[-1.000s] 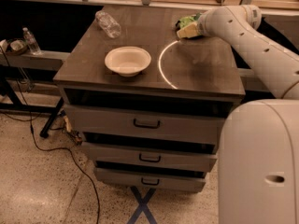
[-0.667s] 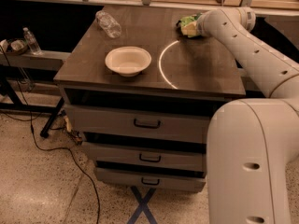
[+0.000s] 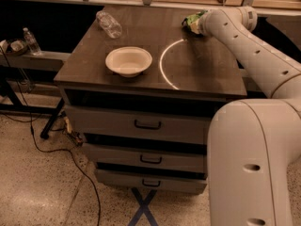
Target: Place green rice chip bag into paper bowl
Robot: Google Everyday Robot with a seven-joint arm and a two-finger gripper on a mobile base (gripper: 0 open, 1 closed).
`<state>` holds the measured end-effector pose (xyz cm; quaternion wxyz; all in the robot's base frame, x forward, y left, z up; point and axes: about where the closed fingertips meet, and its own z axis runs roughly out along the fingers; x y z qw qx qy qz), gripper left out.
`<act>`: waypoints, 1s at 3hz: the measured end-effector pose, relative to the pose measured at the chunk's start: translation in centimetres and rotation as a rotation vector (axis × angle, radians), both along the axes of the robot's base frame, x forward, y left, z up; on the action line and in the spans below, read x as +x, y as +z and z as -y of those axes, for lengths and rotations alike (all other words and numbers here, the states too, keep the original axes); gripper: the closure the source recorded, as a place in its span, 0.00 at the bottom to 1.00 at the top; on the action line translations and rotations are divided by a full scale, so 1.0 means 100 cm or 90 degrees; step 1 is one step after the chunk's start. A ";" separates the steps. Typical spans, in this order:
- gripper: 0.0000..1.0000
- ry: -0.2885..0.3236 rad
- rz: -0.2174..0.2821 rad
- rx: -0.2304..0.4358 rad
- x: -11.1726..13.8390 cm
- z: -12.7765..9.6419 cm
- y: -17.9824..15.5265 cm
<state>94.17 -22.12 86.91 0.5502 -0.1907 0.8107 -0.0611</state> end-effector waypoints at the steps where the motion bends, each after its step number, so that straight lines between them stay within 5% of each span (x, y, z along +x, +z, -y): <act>1: 1.00 0.035 0.001 -0.025 -0.027 -0.017 0.012; 2: 1.00 0.100 0.017 -0.056 -0.067 -0.051 0.034; 3: 1.00 0.171 0.073 -0.101 -0.117 -0.081 0.090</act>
Offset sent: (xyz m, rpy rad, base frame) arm -0.1023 0.0778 0.0475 -0.1217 -0.0344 0.2306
